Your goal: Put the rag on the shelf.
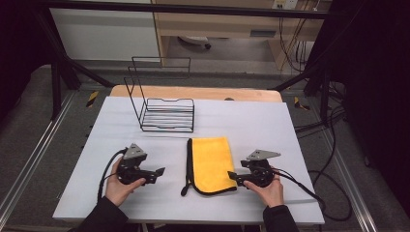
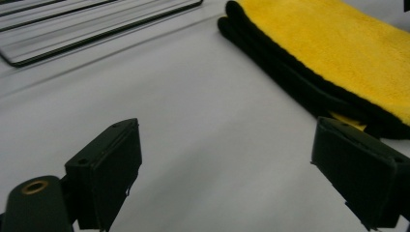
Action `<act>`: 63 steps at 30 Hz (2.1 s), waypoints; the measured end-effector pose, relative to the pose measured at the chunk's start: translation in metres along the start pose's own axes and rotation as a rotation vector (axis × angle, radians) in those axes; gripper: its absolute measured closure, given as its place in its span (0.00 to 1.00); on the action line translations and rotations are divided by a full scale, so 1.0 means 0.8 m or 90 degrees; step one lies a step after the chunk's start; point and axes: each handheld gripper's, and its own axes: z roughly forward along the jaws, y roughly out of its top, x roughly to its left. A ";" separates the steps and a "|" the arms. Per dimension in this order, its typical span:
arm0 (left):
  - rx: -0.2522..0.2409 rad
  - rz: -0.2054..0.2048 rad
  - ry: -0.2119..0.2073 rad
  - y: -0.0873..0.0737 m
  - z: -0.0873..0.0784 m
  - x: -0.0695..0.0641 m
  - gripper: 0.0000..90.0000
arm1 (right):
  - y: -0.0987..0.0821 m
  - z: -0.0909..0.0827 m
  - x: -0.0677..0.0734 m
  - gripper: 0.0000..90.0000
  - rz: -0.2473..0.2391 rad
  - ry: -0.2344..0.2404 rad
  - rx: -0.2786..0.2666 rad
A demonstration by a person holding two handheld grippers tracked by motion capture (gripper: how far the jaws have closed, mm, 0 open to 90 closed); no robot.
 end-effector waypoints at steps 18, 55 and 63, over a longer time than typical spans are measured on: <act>0.054 0.001 -0.042 0.019 0.084 -0.085 0.35 | -0.010 0.015 0.002 0.66 0.013 -0.014 0.041; 0.061 -0.045 -0.039 0.021 0.098 -0.093 0.31 | -0.011 0.018 0.005 0.76 0.038 -0.016 0.046; 0.079 -0.042 -0.013 0.024 0.097 -0.104 0.44 | -0.010 0.020 0.007 0.85 0.071 -0.001 0.057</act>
